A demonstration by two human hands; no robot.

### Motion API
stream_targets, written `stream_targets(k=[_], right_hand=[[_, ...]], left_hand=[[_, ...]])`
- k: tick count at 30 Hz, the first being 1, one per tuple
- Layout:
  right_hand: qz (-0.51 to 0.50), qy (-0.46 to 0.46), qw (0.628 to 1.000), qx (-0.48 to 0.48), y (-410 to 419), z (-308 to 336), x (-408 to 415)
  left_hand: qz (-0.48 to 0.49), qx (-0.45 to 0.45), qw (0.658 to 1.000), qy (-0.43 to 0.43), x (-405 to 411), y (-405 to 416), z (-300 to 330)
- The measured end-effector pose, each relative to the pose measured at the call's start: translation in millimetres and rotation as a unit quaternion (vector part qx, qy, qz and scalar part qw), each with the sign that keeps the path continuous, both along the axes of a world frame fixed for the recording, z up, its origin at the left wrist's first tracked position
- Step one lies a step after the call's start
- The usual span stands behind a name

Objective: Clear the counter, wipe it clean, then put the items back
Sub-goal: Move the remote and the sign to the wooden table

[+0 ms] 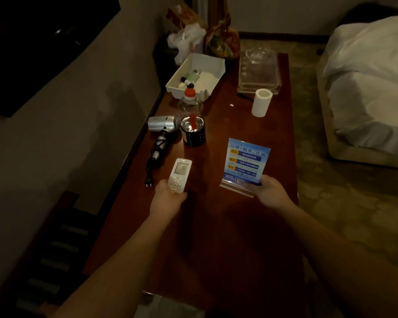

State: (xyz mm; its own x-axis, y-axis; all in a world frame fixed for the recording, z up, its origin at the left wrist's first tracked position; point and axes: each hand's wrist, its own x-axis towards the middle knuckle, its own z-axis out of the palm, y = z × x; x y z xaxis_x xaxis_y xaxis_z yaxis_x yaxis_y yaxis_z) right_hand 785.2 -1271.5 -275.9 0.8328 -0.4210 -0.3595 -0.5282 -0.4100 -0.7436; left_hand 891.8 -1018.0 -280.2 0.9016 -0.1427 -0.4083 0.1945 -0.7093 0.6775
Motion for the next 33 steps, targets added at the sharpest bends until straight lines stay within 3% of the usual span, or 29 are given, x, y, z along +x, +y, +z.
stream_targets(k=[7, 16, 33], right_hand=[[-0.024, -0.002, 1.0, -0.012, -29.5, -39.4, 69.2], [0.042, -0.034, 0.995, -0.079, -48.7, -72.1, 125.1], [0.033, -0.066, 0.995, -0.074, -64.2, -88.6, 196.3]], left_hand=[[-0.004, 0.1, 0.995, -0.03, 42.6, -24.9, -35.9], [-0.009, 0.177, 0.98, -0.089, 70.7, -38.9, -58.8], [-0.009, 0.189, 0.974, -0.127, 87.4, -43.5, -79.0]])
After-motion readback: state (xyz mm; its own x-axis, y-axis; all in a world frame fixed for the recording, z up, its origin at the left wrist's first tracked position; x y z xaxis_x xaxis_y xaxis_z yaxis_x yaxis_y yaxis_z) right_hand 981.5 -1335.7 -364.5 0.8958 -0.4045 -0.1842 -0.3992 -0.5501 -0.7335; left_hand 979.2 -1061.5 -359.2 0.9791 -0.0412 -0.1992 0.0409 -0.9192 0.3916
